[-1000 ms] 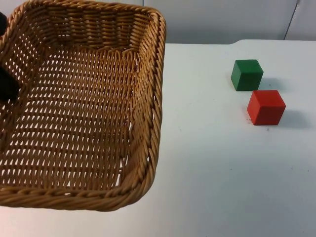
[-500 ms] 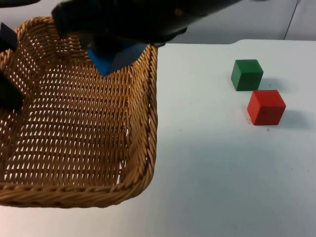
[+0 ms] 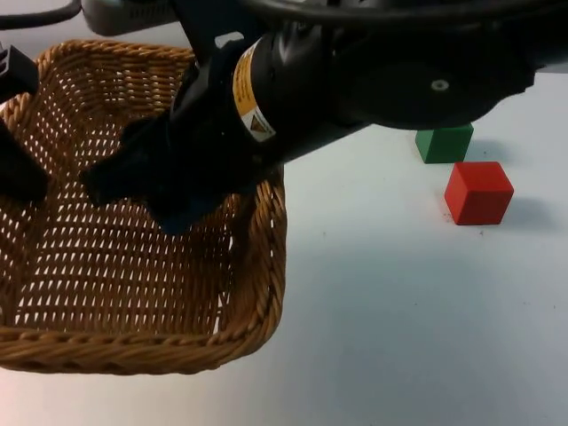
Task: Pick up the basket with the left hand and place the blue cube into the basket with the right hand.
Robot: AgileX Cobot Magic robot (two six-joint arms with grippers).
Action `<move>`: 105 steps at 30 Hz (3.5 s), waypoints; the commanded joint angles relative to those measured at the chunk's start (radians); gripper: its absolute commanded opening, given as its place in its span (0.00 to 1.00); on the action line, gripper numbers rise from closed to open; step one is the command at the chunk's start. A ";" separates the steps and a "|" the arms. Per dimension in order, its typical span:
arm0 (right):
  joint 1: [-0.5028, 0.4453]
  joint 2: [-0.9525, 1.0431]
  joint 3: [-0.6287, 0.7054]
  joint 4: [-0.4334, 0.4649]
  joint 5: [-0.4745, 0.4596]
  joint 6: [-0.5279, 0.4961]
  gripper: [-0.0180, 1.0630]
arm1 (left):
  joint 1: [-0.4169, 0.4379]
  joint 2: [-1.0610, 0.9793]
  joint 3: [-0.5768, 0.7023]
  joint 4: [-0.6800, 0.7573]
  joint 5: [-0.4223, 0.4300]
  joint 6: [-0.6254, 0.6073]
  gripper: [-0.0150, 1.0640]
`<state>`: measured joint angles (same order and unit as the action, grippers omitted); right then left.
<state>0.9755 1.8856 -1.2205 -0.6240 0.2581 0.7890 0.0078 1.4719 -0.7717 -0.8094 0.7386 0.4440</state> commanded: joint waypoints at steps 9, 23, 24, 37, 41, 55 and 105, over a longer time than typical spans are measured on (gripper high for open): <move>0.003 0.012 -0.006 -0.005 -0.065 -0.007 0.67 | 0.000 -0.004 -0.001 -0.033 0.000 0.017 0.01; 0.004 -0.138 -0.028 -0.030 0.021 -0.007 0.95 | 0.000 -0.004 -0.001 -0.033 0.004 0.020 0.01; 0.004 -0.163 -0.028 -0.030 0.035 -0.013 0.95 | 0.000 -0.004 -0.001 -0.033 0.004 0.020 0.01; 0.033 -0.572 0.165 -0.168 0.036 -0.063 0.95 | 0.000 -0.004 -0.001 -0.033 -0.003 0.036 0.01; 0.033 -0.734 0.308 -0.192 0.036 -0.052 0.95 | 0.000 -0.004 -0.001 -0.033 -0.023 0.047 0.01; 0.033 -1.432 0.689 -0.105 0.222 -0.045 0.95 | 0.000 0.032 -0.001 -0.033 -0.198 0.085 0.01; 0.033 -1.560 0.694 0.160 0.447 -0.371 0.95 | 0.000 0.389 -0.044 -0.178 -0.442 0.369 0.02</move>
<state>1.0051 0.3289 -0.5304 -0.4645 0.7062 0.4179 0.0084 1.8624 -0.8074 -0.9852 0.3273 0.8003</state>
